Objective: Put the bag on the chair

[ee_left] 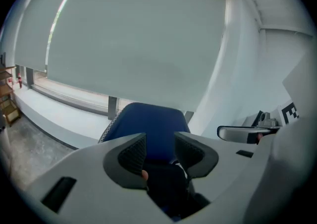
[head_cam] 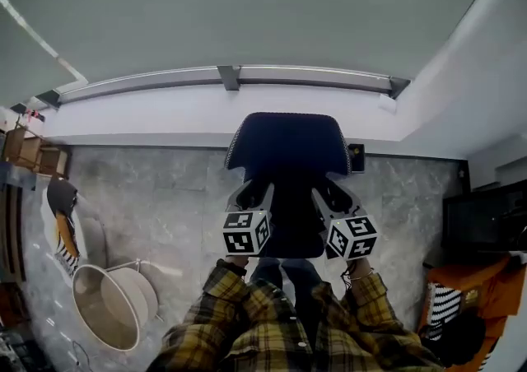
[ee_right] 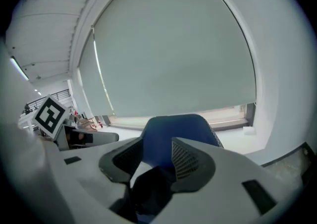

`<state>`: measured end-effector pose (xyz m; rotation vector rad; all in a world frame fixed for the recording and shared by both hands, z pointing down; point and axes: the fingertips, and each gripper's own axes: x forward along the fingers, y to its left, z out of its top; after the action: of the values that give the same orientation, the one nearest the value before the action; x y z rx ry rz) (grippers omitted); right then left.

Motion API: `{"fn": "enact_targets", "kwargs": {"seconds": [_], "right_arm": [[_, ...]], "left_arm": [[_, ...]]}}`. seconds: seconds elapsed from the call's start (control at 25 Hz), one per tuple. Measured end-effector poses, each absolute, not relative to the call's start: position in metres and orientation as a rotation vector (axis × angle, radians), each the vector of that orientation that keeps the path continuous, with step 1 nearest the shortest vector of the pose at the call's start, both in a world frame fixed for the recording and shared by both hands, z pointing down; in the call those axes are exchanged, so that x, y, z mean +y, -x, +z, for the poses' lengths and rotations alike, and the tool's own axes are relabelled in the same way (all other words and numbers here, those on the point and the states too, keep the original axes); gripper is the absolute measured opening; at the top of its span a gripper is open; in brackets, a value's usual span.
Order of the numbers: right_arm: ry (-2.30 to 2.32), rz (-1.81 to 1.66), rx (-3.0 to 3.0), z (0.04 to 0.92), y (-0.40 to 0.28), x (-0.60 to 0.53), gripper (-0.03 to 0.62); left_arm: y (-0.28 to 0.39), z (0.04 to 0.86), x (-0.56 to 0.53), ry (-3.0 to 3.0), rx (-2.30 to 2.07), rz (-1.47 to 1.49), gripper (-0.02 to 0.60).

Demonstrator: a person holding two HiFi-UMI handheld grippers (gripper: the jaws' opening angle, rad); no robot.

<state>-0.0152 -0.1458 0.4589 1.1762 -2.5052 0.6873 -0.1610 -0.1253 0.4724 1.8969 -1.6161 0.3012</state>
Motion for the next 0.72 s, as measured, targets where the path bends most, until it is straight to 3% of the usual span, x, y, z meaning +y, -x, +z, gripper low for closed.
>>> {"fn": "enact_targets", "kwargs": {"seconds": [0.28,0.72], "right_arm": [[-1.076,0.522,-2.742,0.344,0.032,-0.138,0.15],[-1.009,0.31,-2.929,0.242,0.041,-0.106,0.095]], "left_arm": [[0.15,0.368,-0.131,-2.039,-1.623,0.103,0.138],[0.131,0.266,-0.104,-2.302,-1.508,0.079,0.057]]}}
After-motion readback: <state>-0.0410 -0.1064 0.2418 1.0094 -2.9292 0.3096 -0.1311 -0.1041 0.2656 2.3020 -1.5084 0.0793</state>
